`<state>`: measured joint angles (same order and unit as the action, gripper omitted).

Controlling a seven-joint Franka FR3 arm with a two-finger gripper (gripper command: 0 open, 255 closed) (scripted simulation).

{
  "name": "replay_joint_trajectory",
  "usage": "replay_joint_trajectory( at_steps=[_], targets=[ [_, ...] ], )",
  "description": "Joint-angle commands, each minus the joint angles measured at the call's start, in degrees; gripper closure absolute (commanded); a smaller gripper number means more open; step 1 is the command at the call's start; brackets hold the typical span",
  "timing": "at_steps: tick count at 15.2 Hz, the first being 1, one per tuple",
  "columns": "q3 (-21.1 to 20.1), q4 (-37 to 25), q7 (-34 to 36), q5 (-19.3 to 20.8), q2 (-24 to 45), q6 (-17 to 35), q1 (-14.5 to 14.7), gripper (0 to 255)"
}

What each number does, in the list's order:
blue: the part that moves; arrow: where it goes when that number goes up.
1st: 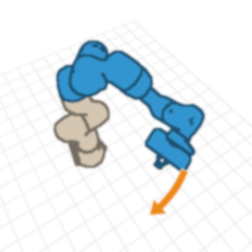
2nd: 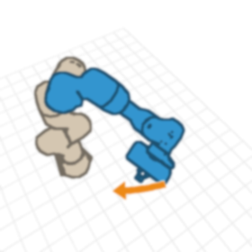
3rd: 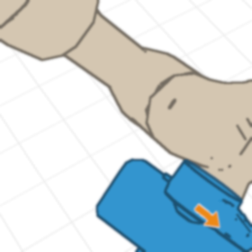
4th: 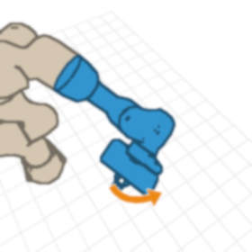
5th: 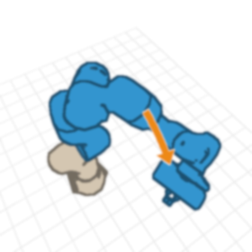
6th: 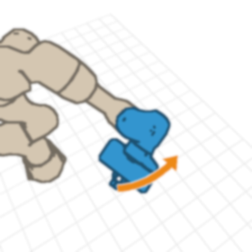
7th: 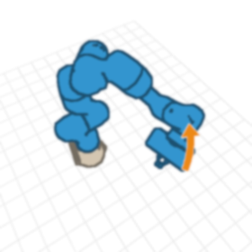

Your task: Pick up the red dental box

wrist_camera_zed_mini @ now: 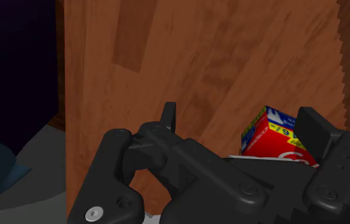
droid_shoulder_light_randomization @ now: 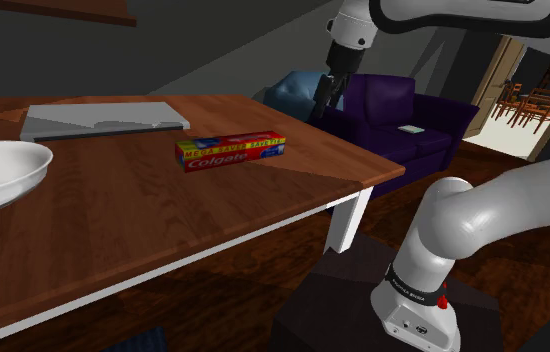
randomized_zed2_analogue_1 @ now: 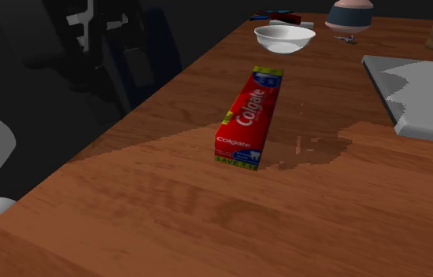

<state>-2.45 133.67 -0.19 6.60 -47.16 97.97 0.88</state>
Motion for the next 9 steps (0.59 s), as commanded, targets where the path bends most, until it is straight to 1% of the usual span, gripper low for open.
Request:
replay_joint_trajectory(
  at_steps=[1, 5, 9],
  targets=[
    [0.00, 0.00, 0.00, 0.00, 0.00, 0.00, 0.00, 0],
    [1.96, -4.98, -9.25, -1.01, 9.53, 2.44, 4.24, 0],
    [3.17, -10.53, -18.58, -2.68, 18.53, 3.46, 8.29, 0]
  ],
)
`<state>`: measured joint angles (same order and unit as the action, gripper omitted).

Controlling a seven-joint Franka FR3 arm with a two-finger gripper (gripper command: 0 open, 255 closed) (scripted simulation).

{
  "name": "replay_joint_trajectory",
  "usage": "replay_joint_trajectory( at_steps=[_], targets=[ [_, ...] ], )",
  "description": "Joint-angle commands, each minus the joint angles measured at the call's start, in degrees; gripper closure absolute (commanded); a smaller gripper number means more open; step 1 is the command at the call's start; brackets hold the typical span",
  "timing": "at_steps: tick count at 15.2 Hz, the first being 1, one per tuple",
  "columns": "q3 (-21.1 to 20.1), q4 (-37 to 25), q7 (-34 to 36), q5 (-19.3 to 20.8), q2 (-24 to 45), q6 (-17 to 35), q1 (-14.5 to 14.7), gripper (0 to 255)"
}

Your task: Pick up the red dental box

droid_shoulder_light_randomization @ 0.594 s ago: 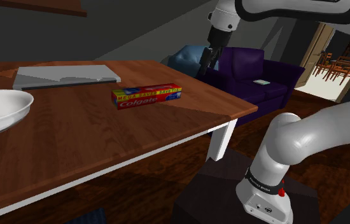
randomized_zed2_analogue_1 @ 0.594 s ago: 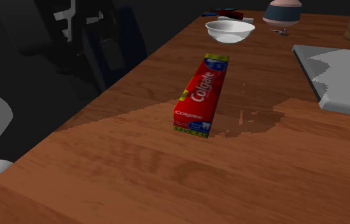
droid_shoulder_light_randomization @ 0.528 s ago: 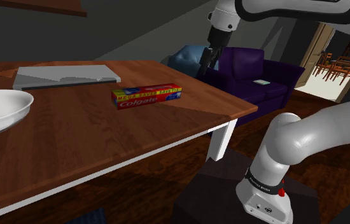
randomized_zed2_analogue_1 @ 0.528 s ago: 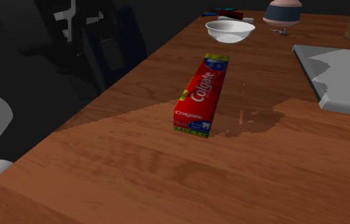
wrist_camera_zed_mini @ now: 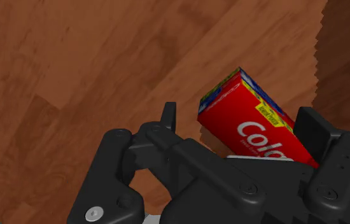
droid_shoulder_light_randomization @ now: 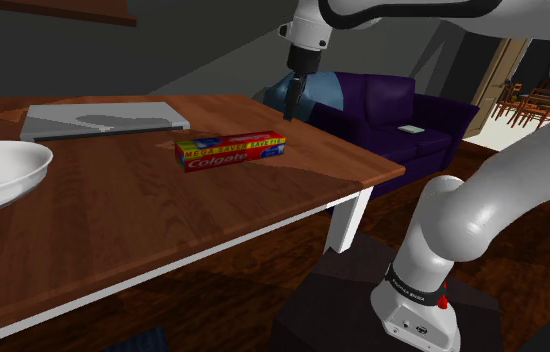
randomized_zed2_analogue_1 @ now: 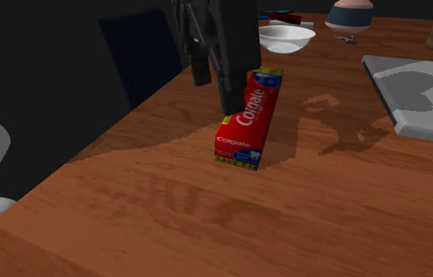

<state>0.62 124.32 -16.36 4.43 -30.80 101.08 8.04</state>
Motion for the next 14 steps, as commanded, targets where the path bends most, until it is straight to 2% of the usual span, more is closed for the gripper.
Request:
replay_joint_trajectory(
  at_steps=[1, 10, 14],
  targets=[
    [0.28, -2.62, -4.73, -1.01, 4.32, 0.40, 2.08, 0],
    [-0.71, -15.65, -24.79, -5.55, 21.57, -1.97, 9.28, 0],
    [-0.83, -13.56, -25.29, -5.66, 21.86, 0.24, 9.39, 0]
  ],
)
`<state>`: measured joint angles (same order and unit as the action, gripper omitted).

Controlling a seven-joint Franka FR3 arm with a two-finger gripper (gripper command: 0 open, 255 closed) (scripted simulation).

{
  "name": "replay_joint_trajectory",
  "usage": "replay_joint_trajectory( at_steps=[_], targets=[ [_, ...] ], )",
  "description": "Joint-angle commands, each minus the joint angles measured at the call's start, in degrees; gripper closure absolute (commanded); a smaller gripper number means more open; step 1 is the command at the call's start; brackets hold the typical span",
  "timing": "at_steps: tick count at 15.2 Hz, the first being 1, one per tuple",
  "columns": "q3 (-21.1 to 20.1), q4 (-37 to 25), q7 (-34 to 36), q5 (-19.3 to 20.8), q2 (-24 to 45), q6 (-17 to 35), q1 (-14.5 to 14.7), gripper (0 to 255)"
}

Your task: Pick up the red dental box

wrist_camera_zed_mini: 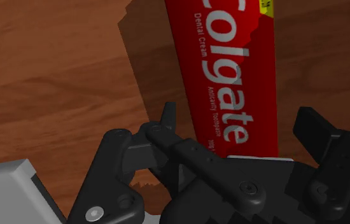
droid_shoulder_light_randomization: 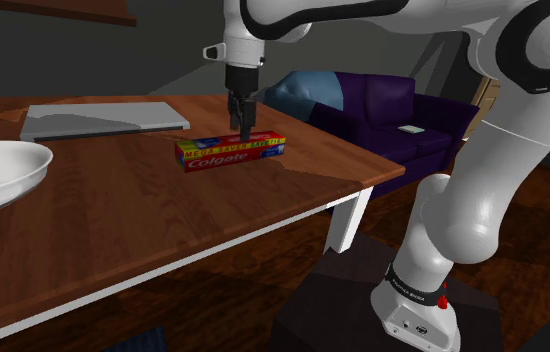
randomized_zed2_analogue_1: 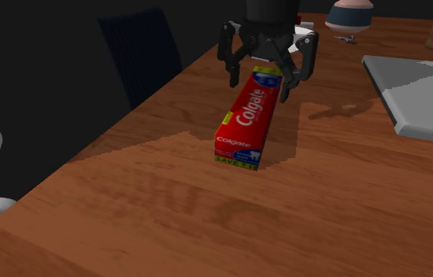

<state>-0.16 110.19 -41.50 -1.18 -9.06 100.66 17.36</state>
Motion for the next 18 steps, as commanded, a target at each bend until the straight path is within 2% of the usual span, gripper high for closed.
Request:
replay_joint_trajectory(
  at_steps=[1, 4, 6, 7, 16, 18],
  targets=[
    [-0.06, 1.34, -0.17, -0.05, 0.12, 1.43, 0.08, 0],
    [-0.06, 3.98, -0.22, -0.07, 0.23, 4.17, 0.08, 0],
    [-0.06, 3.98, -0.22, -0.07, 0.22, 4.17, 0.08, 0],
    [-0.06, 3.92, -0.23, -0.07, 0.29, 4.18, 0.08, 255],
    [-0.06, 3.98, -0.22, -0.07, 0.23, 4.17, 0.08, 255],
    [-0.06, 2.54, -0.20, -0.06, 0.13, 2.64, 0.08, 255]
  ],
)
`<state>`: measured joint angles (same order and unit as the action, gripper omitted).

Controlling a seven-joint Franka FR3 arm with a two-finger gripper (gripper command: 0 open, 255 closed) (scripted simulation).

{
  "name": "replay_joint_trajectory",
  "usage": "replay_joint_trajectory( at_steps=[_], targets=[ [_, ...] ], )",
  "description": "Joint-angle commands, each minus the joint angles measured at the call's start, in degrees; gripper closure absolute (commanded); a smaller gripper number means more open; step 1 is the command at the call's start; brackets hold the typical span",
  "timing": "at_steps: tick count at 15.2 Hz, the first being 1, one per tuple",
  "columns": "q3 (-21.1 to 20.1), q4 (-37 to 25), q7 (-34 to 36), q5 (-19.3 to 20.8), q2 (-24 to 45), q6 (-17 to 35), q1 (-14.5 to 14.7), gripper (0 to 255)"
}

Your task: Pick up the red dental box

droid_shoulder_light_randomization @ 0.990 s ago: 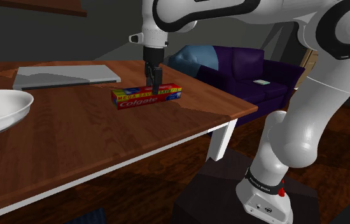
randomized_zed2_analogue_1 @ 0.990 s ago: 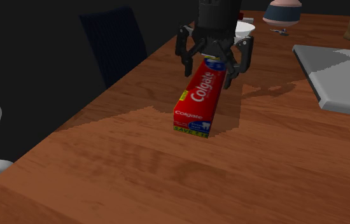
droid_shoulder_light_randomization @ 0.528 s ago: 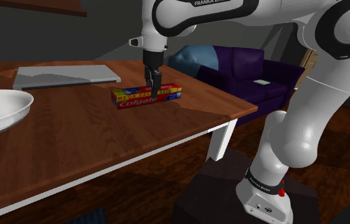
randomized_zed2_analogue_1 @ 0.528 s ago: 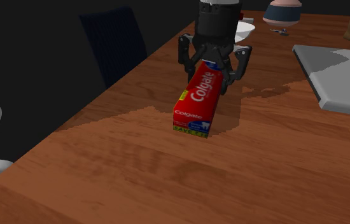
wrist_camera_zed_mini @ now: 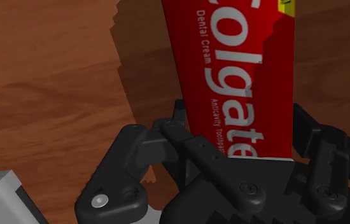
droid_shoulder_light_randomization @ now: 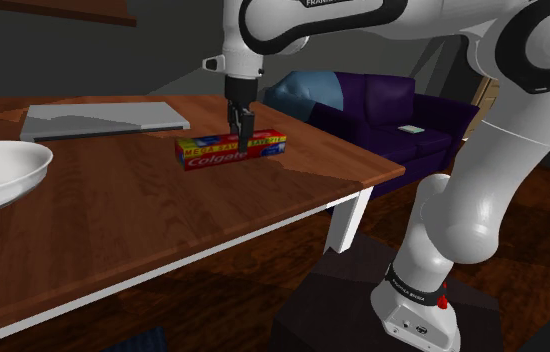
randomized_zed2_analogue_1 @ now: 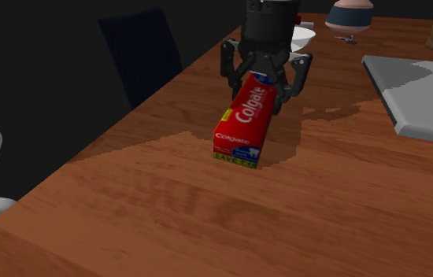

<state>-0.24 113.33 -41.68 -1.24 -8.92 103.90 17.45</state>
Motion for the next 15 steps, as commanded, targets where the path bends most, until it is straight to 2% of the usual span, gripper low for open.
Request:
replay_joint_trajectory(
  at_steps=[1, 13, 15],
  targets=[
    [0.02, -1.36, 0.01, 0.01, -0.01, -1.37, -0.02, 255],
    [0.05, -11.44, 0.17, 0.04, 0.73, -10.70, -0.03, 255],
    [0.05, -11.57, 0.17, 0.04, 0.75, -10.82, -0.03, 255]
  ],
)
